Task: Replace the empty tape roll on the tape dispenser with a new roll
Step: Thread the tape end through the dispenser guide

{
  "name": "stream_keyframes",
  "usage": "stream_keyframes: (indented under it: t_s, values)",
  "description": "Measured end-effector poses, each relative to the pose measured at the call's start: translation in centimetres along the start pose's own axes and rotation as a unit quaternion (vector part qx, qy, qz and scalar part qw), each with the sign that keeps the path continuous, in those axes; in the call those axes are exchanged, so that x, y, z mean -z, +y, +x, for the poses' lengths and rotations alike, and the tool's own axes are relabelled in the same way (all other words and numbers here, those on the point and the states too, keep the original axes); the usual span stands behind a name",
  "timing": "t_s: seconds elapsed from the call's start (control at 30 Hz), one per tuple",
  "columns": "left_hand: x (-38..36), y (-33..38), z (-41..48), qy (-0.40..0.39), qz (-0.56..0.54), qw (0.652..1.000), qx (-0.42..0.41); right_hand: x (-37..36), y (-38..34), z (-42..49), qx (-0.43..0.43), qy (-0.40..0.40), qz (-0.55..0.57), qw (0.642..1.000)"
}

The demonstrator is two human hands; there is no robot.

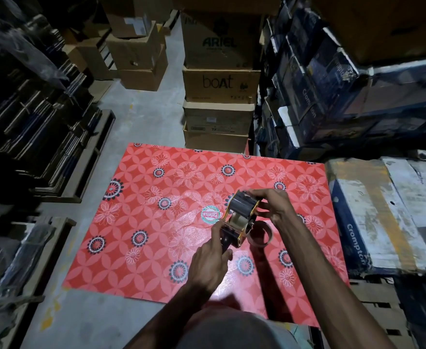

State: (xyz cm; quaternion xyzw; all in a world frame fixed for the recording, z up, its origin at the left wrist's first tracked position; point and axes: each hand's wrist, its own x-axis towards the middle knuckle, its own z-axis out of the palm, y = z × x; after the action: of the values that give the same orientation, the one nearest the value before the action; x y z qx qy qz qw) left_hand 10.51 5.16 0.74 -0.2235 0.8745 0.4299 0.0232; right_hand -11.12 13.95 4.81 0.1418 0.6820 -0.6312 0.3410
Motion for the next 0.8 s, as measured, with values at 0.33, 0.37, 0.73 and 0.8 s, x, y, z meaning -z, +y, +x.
stream_keyframes:
  t_s: [0.33,0.37,0.73,0.8]
  values:
    - [0.6,0.6,0.3,-0.032,0.043,0.998,-0.045,-0.5,0.9,0.8,-0.017,0.029,-0.010,0.999]
    - [0.7,0.8,0.4,-0.033,0.046,0.997,-0.045,-0.4,1.0,0.8,-0.021,0.029,-0.012,0.999]
    - [-0.1,-0.9,-0.1,-0.013,0.026,1.000,-0.012,-0.4,0.8,0.8,-0.005,0.025,-0.016,1.000]
    - [0.3,-1.0,0.0,0.005,0.039,0.999,-0.013,-0.7,0.7,0.9,-0.004,0.029,-0.015,0.999]
